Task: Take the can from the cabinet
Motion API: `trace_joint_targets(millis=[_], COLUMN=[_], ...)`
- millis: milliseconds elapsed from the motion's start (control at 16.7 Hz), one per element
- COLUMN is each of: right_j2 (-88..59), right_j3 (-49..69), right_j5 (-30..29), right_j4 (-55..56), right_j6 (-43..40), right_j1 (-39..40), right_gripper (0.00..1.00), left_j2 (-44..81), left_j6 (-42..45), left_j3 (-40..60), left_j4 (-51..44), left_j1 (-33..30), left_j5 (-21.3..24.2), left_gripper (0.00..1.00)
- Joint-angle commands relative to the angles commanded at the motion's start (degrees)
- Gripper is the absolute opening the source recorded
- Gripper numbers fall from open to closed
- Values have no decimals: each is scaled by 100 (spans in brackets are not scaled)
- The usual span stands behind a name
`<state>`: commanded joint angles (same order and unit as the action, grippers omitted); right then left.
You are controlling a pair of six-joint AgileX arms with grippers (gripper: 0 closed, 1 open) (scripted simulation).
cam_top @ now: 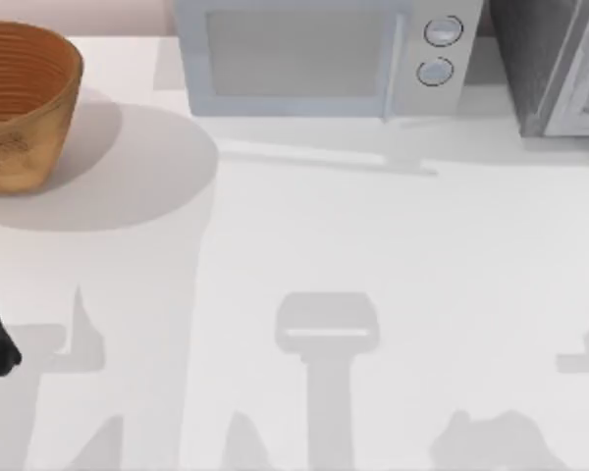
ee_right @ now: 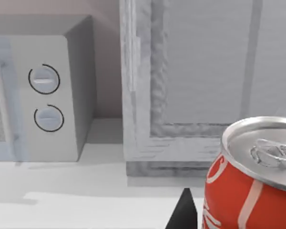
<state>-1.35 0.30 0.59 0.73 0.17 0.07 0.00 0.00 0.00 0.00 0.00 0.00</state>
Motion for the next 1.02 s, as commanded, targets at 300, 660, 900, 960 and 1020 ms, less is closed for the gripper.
trace_joint_targets(millis=[300,660,900,960,1020], right_j2=[-1009,-2708,-3817,-4104,-4393], right_j3=[318,822,1125,1194,1260], right_j5=[528,1363,1896,2031,2167], right_j4=[760,1999,2773,2960,3145], right_j6=[30,41,41,41,42], right_j1=[-158,-465,-664,-714,-762], right_gripper=[0,0,0,0,0], left_j2=[0,0,0,0,0], left_j6=[0,0,0,0,0], left_j3=[0,0,0,0,0], left_j4=[0,0,0,0,0], left_j1=[0,0,0,0,0], left_j5=[0,0,0,0,0], left_gripper=[100,100,100,100,100])
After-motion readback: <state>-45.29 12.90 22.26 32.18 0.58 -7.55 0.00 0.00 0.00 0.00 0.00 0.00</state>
